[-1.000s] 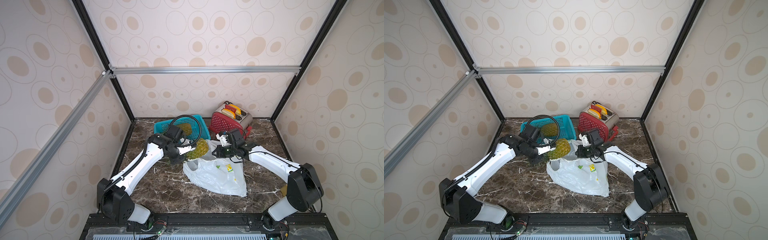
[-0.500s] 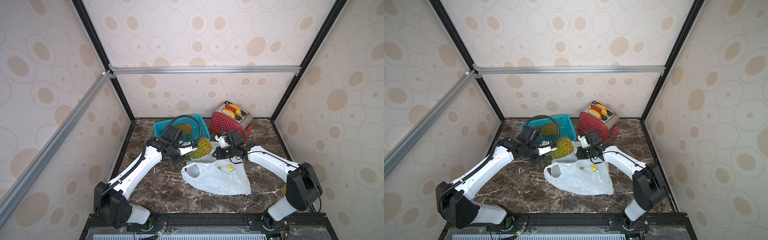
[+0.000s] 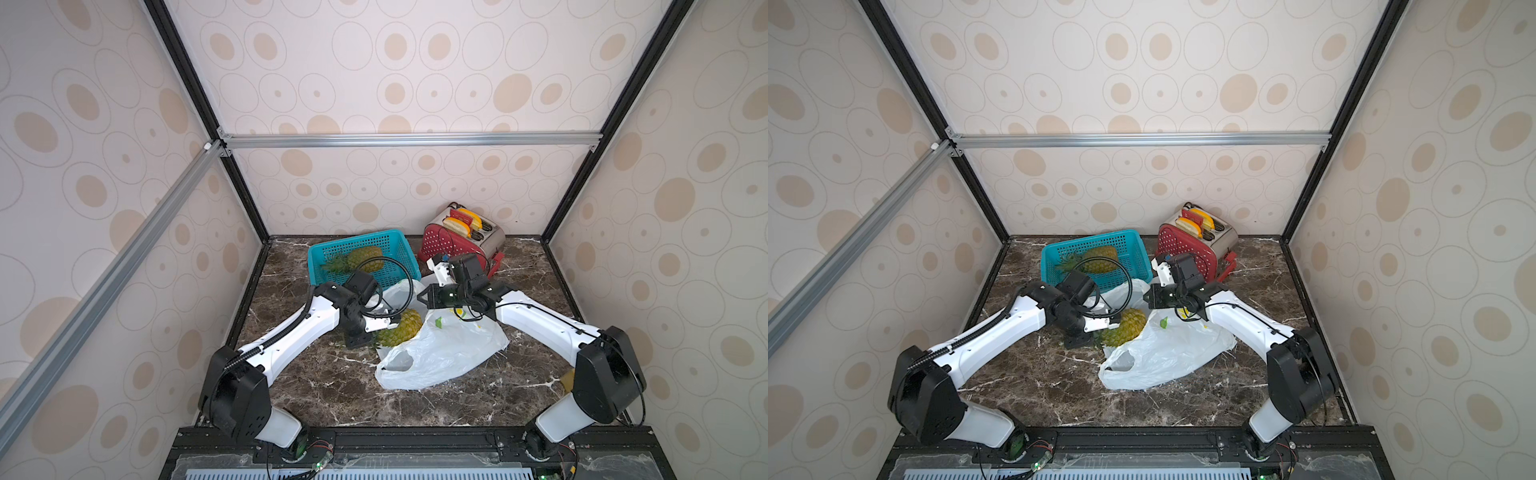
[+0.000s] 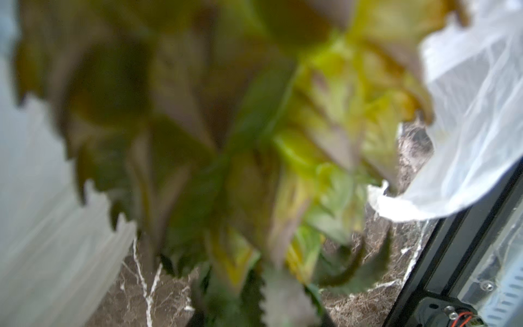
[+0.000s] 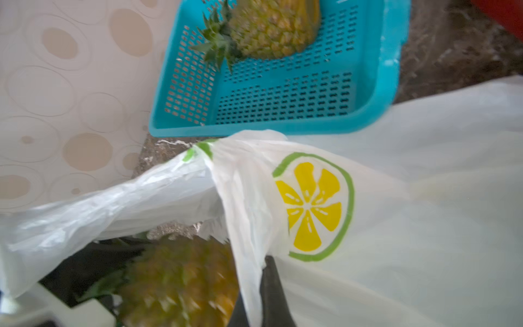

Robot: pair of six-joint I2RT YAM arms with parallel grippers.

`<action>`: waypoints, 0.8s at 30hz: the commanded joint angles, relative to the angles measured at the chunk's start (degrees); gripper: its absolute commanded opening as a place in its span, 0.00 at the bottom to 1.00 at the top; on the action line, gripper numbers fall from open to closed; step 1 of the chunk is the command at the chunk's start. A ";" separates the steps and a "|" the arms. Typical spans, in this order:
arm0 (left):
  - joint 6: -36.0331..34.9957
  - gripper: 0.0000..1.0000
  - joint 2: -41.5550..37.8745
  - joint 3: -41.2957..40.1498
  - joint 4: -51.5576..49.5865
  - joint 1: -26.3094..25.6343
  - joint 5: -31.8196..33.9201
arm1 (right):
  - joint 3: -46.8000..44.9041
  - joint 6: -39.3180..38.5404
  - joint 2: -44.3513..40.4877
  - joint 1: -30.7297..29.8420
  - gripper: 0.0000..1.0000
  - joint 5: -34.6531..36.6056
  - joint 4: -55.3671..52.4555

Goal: Place the pineapple into a plastic bag & tie a knot
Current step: Place the pineapple in the plastic bag.

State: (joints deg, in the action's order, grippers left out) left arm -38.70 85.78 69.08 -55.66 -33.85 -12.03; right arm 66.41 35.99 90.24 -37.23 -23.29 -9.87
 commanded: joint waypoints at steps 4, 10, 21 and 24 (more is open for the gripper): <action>8.92 0.00 0.23 3.12 11.06 -2.88 -13.36 | -3.93 6.45 -1.22 -0.60 0.00 0.24 10.61; 19.38 0.00 5.48 5.40 11.13 -7.74 -11.59 | -4.62 9.95 -1.73 -1.44 0.00 8.71 9.94; 40.40 0.00 14.18 7.16 12.63 -8.94 5.95 | -8.73 9.43 -4.48 -1.63 0.00 12.64 10.97; 38.95 0.00 13.29 5.38 12.61 -8.87 12.98 | -9.95 7.21 -6.91 -1.62 0.00 14.44 8.99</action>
State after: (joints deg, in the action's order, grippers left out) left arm -3.44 99.92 73.08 -44.49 -43.33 -8.67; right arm 57.17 45.63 87.31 -38.28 -9.69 0.91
